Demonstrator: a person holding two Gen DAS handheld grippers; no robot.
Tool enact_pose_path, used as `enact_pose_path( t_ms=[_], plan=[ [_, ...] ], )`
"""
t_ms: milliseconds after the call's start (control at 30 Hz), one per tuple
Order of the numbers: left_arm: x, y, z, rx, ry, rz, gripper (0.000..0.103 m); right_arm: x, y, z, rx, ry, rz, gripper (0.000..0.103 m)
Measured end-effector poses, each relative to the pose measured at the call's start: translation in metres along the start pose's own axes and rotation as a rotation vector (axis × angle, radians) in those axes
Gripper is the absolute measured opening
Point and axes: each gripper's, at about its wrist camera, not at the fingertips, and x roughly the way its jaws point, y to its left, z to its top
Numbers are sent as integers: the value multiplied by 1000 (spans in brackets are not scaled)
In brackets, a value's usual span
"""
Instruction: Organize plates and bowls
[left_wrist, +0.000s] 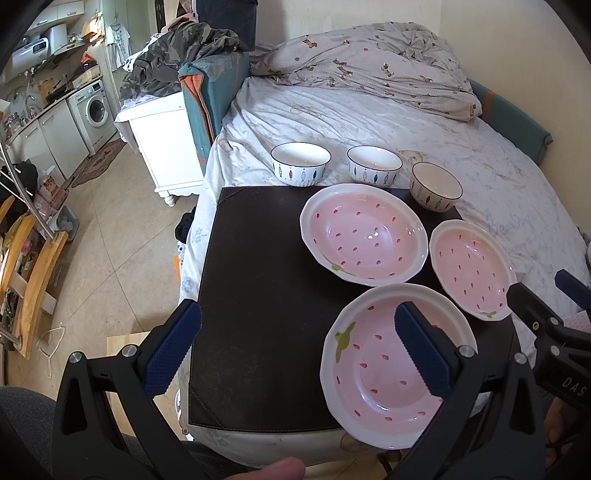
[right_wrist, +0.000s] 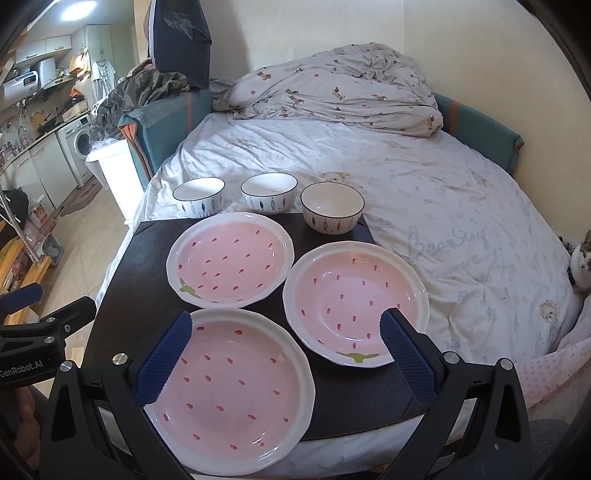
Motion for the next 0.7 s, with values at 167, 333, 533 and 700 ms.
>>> enact_pose_path(
  t_ms=[167, 333, 533, 700],
  plan=[
    [0, 0, 0, 1, -1, 0, 103, 0, -1, 0, 0, 0, 1, 103],
    [0, 0, 0, 1, 0, 0, 103, -1, 1, 0, 1, -1, -2, 103],
    [-1, 0, 0, -1, 0, -1, 103, -1, 0, 0, -1, 1, -2, 103],
    [0, 0, 0, 0, -1, 1, 103, -1, 0, 1, 6, 3, -3, 103]
  ],
)
